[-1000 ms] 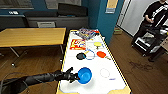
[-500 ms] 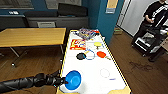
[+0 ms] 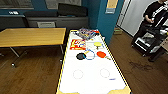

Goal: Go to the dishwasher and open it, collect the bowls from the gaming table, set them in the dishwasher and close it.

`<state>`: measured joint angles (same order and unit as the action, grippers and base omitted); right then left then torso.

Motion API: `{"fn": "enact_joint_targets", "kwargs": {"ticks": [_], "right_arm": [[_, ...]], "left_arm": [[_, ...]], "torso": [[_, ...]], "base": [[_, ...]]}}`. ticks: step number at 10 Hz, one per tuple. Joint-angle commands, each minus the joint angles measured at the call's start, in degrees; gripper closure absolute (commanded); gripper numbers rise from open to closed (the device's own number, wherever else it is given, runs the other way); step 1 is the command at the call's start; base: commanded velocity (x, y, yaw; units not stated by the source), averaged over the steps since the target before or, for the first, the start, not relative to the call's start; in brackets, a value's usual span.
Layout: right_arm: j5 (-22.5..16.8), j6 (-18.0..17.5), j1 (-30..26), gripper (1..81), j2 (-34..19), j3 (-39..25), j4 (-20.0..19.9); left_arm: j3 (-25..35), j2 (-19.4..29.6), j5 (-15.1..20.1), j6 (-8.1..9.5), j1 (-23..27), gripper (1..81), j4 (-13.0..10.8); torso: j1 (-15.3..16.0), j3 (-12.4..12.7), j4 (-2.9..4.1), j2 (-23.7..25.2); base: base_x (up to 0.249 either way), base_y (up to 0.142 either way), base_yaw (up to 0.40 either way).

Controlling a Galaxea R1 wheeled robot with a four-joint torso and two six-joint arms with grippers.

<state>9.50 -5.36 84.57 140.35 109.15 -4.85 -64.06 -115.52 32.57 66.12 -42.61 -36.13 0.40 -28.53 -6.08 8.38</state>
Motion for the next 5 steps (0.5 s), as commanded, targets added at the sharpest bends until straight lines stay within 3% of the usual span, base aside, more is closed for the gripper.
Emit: {"fn": "enact_joint_targets", "kwargs": {"ticks": [1,2,4,5], "right_arm": [[-3.7,0.3,-0.6,81.1,-1.9,-1.1,0.3],[-3.6,0.3,-0.5,81.1,-2.0,-1.1,0.3],[-3.5,0.4,-0.2,81.1,-1.9,-1.1,0.3],[-3.6,0.4,-0.2,81.1,-1.6,-0.8,0.3]], "left_arm": [[-2.1,0.0,2.1,-0.56,-6.5,81.1,-7.5],[-3.7,-0.8,1.8,-0.56,-8.1,81.1,-7.6],[-8.0,-2.0,-2.8,-0.55,-11.5,81.1,-8.4],[-9.9,-2.8,-3.3,-0.47,-13.4,81.1,-8.5]], "torso": [[0.0,0.0,0.02,0.0],[0.0,0.0,0.0,0.0],[0.0,0.0,0.02,0.0],[0.0,0.0,0.02,0.0]], "base": [[0.0,0.0,0.0],[0.0,0.0,0.0],[0.0,0.0,0.0],[0.0,0.0,0.0]]}}
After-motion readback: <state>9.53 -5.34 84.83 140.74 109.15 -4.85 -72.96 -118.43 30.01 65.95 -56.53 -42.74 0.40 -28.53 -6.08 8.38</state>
